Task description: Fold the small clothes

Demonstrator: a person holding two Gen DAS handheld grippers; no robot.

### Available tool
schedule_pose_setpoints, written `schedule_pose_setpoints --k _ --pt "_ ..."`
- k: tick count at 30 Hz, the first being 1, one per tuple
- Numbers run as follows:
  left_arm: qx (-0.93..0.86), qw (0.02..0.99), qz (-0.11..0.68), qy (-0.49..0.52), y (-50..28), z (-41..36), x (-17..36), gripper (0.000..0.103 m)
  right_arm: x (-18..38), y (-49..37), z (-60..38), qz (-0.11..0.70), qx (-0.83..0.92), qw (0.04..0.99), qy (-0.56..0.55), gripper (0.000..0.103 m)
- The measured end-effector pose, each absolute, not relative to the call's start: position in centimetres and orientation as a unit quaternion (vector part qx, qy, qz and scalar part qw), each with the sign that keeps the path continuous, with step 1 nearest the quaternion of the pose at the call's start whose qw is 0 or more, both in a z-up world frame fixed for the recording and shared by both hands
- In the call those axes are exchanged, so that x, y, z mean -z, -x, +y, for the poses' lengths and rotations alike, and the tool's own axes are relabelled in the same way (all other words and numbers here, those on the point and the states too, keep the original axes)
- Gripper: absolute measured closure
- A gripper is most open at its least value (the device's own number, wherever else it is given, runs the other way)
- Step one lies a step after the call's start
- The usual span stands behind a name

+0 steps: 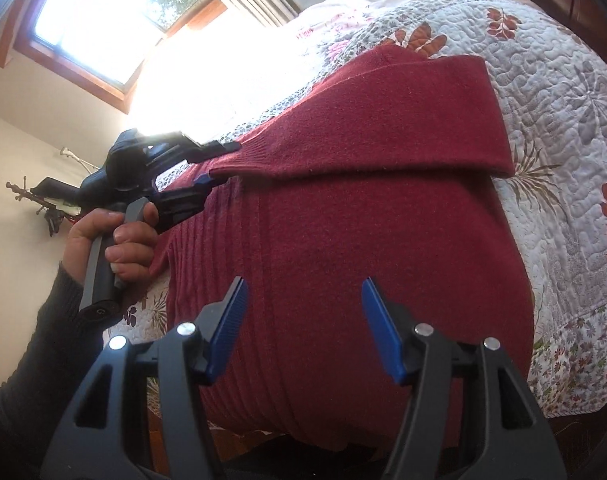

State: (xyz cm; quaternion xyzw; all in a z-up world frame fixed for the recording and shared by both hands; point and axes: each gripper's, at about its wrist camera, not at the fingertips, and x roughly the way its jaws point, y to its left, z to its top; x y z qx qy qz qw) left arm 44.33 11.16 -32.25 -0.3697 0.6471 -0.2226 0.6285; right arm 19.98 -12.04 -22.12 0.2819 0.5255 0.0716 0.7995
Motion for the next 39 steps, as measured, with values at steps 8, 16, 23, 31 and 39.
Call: schedule_pose_setpoints --k 8,16,23,31,39 --pt "0.257 0.653 0.619 0.352 -44.9 12.0 28.5 0.097 22.0 -18.4 -11.9 0.528 -0.065 0.795 -0.291 0.043" --pt "0.297 0.704 0.563 0.315 -46.6 16.2 20.4 0.097 22.5 -17.9 -11.7 0.533 -0.067 0.786 -0.305 0.043" --pt "0.255 0.721 0.561 0.318 -46.8 23.0 21.2 0.097 22.4 -18.4 -10.9 0.536 -0.077 0.785 -0.3 0.043" --pt "0.213 0.704 0.59 0.332 -45.8 26.6 27.9 0.097 22.6 -18.8 -10.4 0.545 -0.078 0.782 -0.292 0.043" --pt "0.189 0.695 0.611 0.327 -45.7 26.9 32.2 0.097 22.5 -19.1 -10.2 0.546 -0.079 0.782 -0.288 0.043"
